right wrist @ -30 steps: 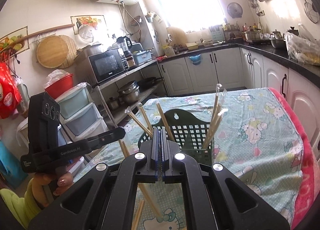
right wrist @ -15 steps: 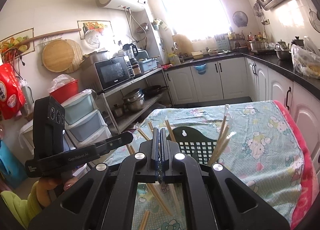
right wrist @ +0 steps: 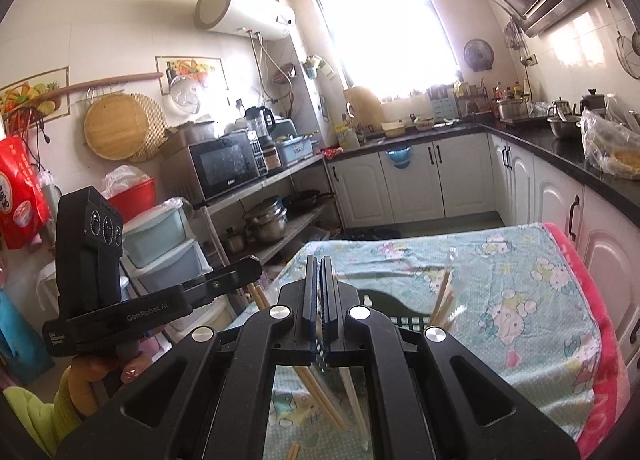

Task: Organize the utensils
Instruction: 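Lower both chopsticks tip-first into the green basket slots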

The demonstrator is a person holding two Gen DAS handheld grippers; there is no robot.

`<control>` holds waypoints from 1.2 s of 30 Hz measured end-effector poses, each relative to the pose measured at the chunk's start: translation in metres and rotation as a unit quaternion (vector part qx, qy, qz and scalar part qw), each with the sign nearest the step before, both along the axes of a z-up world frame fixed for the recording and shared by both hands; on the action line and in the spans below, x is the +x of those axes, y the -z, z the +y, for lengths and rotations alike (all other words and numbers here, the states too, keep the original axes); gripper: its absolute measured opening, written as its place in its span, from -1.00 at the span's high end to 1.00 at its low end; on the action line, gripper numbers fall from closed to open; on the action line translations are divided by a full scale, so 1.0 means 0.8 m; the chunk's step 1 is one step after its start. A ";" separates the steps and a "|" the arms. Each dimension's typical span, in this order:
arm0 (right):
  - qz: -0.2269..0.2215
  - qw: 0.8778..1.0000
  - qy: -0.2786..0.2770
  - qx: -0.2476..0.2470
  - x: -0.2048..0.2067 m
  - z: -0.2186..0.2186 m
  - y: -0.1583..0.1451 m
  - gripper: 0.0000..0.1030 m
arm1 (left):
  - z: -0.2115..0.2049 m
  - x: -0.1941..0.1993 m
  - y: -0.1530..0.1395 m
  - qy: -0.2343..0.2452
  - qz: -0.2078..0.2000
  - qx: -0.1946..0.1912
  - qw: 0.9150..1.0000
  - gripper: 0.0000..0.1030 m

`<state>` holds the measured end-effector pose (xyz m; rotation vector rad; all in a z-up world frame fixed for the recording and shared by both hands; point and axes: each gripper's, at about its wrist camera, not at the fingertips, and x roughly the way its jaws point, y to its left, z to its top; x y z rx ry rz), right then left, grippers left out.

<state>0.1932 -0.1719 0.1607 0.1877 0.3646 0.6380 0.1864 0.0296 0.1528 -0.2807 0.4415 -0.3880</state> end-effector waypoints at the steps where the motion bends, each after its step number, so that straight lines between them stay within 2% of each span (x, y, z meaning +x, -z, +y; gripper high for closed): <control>1: -0.002 1.000 0.000 0.001 0.001 -0.001 -0.003 0.96 | -0.002 0.001 -0.008 0.000 -0.008 0.000 1.000 0.96; 14: -0.059 0.998 0.007 0.018 0.007 -0.001 -0.064 0.96 | -0.012 0.007 -0.072 -0.006 -0.065 0.018 0.998 0.96; 27: -0.076 0.997 0.010 0.016 0.031 0.008 -0.089 0.96 | -0.004 0.037 -0.082 -0.030 -0.067 0.017 0.997 0.96; 36: -0.055 0.998 0.020 0.012 0.082 0.013 -0.085 0.96 | 0.005 0.075 -0.079 -0.060 -0.056 0.015 0.997 0.96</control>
